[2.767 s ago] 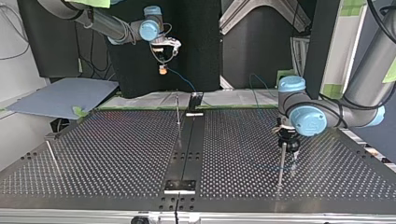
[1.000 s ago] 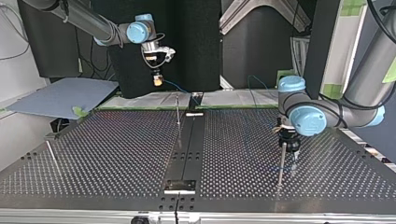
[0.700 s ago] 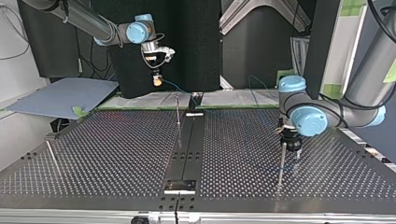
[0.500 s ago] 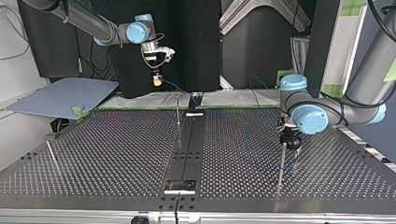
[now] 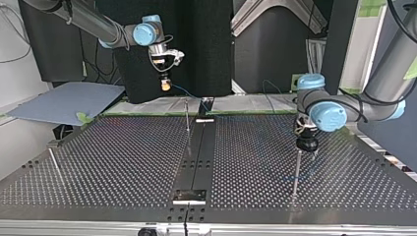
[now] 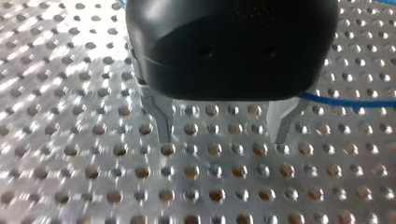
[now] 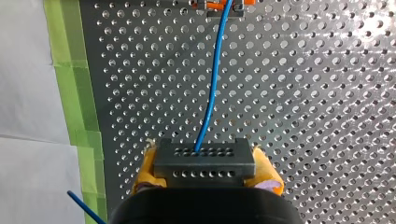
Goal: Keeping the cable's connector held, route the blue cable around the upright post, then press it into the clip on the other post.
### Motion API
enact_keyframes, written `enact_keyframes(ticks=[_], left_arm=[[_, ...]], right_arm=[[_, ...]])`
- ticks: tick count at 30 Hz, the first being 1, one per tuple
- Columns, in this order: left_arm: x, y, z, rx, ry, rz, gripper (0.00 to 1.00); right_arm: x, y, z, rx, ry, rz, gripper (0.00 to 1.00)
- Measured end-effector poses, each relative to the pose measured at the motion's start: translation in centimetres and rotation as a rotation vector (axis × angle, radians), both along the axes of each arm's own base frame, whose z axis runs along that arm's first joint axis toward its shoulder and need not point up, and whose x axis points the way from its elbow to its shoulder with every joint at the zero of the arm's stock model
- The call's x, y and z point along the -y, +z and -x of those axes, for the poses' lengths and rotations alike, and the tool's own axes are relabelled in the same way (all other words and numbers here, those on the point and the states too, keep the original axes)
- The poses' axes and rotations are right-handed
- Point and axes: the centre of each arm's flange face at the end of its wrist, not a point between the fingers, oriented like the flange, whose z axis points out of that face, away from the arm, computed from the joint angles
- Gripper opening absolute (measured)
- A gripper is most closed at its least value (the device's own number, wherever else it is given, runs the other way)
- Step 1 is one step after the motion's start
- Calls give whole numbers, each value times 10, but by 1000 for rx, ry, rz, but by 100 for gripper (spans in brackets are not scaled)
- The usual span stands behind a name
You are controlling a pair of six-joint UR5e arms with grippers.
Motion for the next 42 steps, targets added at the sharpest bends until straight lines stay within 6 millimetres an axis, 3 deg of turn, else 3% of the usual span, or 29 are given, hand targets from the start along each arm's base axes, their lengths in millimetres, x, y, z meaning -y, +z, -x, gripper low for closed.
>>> enact_keyframes(ticks=[11, 19, 31, 42], left_arm=[[-14, -4, 9, 81, 33, 112, 99], [-14, -4, 7, 109, 13, 196, 99], [-17, -22, 15, 159, 5, 319, 99], [-15, -21, 12, 216, -16, 424, 99]], right_arm=[[0, 0, 0, -3, 1, 0, 0], [-1, 0, -1, -5, 3, 0, 0], [-2, 0, -2, -4, 6, 0, 0], [-3, 0, -3, -5, 7, 0, 0]])
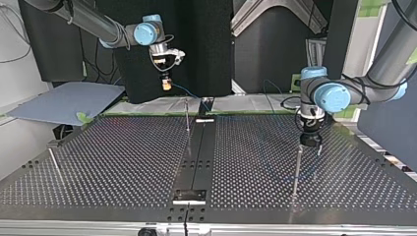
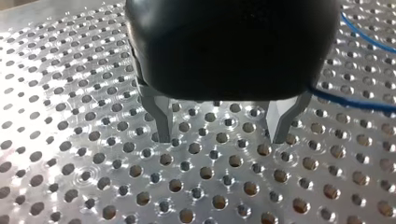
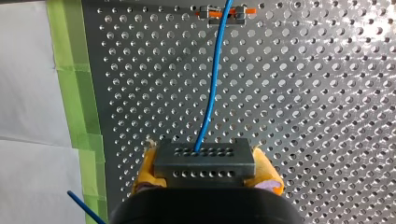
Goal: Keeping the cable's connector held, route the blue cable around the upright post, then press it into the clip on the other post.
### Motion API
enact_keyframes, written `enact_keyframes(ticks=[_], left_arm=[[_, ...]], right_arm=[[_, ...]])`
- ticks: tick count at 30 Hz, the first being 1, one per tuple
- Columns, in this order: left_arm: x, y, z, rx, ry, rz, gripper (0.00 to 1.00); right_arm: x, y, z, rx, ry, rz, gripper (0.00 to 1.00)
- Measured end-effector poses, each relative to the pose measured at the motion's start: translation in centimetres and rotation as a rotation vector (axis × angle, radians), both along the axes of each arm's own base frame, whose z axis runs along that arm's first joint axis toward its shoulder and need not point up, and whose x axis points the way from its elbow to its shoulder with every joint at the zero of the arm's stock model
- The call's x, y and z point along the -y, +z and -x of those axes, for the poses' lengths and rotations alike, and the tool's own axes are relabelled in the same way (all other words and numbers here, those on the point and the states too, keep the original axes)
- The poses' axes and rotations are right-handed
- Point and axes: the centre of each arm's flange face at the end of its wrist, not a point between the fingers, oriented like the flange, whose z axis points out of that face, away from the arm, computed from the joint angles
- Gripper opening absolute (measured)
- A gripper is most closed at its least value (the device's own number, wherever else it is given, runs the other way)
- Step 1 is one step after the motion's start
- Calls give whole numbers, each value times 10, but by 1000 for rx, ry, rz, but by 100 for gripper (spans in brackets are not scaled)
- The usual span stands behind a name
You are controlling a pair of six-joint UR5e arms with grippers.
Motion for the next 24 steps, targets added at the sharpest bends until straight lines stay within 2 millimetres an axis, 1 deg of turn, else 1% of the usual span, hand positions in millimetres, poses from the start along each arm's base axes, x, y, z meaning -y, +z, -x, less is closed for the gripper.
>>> enact_keyframes(ticks=[14, 24], left_arm=[[8, 0, 0, 14, -43, 152, 99], [10, 0, 1, 21, -51, 254, 99]], right_arm=[[0, 0, 0, 2, -1, 1, 0], [0, 0, 0, 1, 0, 1, 0]])
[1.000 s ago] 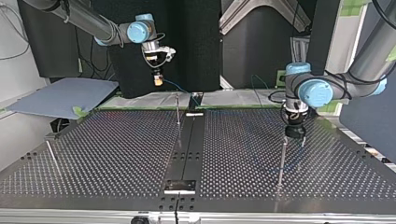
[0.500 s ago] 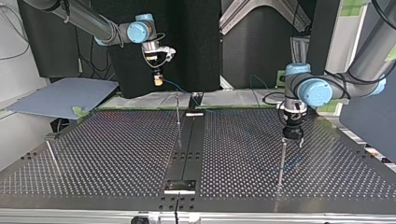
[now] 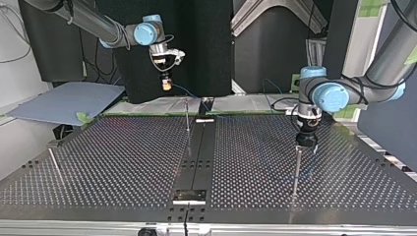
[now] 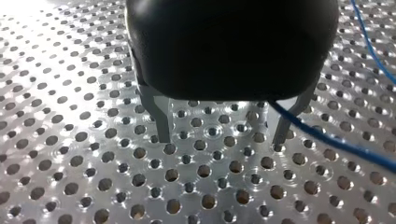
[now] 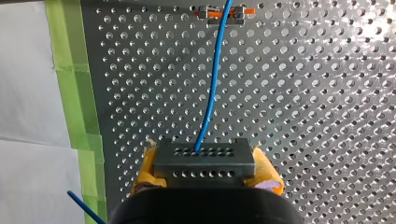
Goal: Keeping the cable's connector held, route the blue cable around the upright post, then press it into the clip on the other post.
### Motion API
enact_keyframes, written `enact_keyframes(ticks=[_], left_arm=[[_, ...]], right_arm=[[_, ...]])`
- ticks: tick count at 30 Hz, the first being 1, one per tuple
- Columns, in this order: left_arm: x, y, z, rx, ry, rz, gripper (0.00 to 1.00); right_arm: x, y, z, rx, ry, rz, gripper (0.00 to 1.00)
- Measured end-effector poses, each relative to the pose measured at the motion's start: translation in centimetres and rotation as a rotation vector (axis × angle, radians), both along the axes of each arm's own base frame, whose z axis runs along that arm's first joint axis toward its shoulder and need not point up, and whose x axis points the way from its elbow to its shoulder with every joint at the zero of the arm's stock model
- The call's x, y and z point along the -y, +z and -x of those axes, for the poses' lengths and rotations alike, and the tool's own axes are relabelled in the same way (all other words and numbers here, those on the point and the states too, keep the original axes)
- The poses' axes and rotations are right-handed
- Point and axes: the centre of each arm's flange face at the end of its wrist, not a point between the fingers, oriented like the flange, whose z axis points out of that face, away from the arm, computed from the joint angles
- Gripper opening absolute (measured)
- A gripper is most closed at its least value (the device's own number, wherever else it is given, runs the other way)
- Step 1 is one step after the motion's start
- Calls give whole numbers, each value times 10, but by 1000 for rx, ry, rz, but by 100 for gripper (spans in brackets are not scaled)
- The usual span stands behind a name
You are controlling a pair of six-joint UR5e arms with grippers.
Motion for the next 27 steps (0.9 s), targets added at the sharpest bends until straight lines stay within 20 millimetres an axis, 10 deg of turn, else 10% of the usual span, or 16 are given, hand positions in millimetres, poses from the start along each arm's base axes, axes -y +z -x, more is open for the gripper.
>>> enact_keyframes(ticks=[27], left_arm=[[11, 9, 28, 2, -32, -23, 99]], right_arm=[[0, 0, 0, -1, 0, 0, 0]])
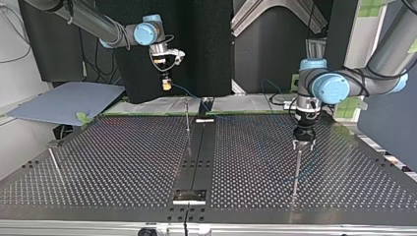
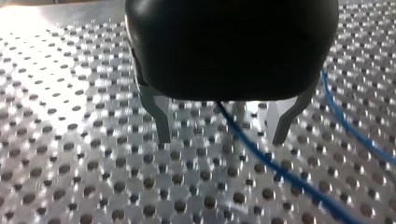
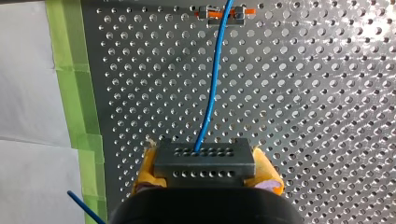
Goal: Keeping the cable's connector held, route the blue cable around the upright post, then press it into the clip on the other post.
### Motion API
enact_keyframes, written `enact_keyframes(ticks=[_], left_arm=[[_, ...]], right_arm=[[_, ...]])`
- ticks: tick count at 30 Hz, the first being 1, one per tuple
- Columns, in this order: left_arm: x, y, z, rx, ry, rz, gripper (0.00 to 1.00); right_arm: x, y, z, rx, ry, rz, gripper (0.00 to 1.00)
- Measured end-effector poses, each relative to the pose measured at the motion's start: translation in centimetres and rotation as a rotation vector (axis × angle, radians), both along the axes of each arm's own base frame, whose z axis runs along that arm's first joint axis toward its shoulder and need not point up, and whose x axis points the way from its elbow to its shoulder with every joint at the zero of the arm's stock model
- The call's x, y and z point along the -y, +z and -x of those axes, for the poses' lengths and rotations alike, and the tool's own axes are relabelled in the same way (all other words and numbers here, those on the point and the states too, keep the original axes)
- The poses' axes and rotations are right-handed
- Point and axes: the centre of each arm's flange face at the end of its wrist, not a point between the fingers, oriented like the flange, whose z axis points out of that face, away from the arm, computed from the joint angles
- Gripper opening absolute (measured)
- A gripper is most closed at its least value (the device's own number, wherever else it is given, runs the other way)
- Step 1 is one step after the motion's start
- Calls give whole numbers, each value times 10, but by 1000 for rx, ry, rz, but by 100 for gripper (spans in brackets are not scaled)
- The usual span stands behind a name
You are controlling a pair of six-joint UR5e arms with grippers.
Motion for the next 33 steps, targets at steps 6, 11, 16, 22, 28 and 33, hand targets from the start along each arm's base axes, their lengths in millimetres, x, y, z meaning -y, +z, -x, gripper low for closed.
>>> enact_keyframes(ticks=[6, 11, 16, 22, 28, 33], left_arm=[[1, 5, 10, 5, 0, -2, 99], [1, 3, 17, -1, 1, -2, 99], [1, 2, 24, -8, 8, -9, 99], [-1, 1, 32, -16, 20, -34, 99], [0, 6, 42, -9, 23, -48, 99], [3, 12, 50, -2, 10, -60, 99]], right_arm=[[0, 0, 0, 0, 0, 0, 0], [0, 0, 0, 0, 0, 0, 0], [0, 0, 0, 0, 0, 0, 0], [0, 0, -1, 0, 0, 1, 0], [0, 0, -1, 2, 1, 1, 0], [-1, 0, -1, 2, 7, 1, 0]])
